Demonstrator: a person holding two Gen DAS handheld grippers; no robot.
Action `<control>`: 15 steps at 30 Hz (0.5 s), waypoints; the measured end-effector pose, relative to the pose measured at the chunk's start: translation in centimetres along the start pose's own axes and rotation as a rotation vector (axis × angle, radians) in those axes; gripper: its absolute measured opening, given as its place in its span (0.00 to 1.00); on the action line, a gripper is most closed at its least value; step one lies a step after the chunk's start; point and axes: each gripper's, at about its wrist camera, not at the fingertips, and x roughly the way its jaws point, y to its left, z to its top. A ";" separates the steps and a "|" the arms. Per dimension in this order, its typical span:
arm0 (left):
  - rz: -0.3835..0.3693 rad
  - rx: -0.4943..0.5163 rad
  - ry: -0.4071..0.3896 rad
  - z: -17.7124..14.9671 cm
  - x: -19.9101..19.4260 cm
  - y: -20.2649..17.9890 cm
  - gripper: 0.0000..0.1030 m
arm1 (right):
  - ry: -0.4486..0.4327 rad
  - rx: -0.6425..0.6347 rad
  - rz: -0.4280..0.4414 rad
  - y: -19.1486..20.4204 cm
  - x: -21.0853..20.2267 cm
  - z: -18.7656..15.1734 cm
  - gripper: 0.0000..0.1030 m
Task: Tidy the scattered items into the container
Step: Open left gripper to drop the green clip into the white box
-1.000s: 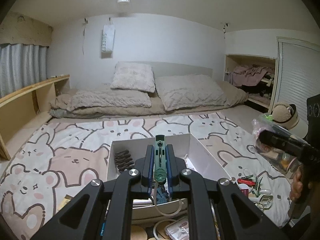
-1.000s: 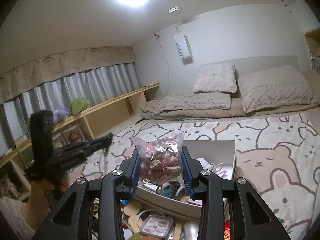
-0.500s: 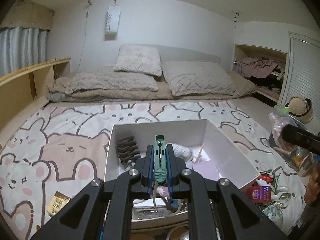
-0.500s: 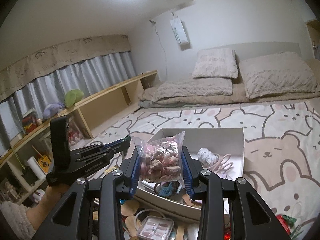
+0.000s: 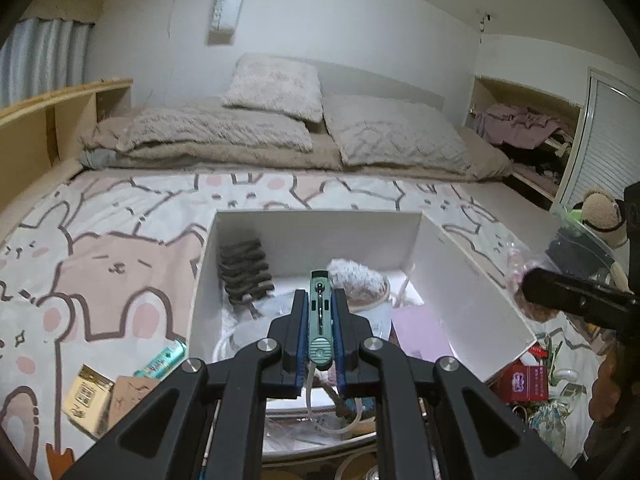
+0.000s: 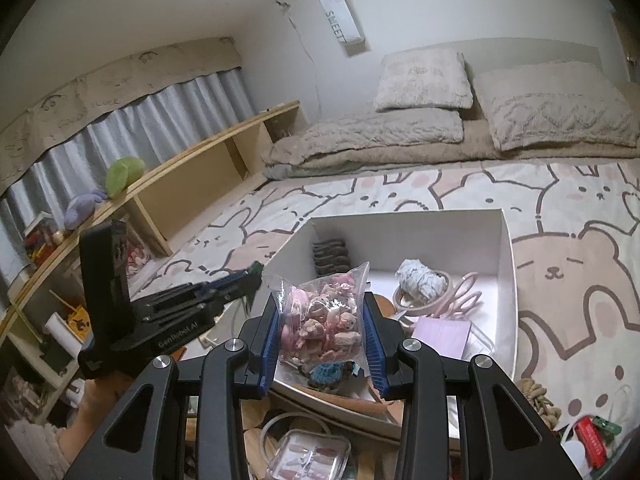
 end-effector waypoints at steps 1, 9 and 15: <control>-0.001 0.001 0.011 -0.2 0.3 0.1 0.11 | 0.006 0.003 0.000 0.0 0.3 0.0 0.37; 0.010 -0.017 0.075 -1.3 2.0 1.0 0.15 | 0.038 0.007 0.003 0.4 2.1 0.3 0.37; 0.009 -0.037 0.067 -1.5 1.5 1.7 0.52 | 0.058 0.031 0.015 0.5 3.3 0.6 0.37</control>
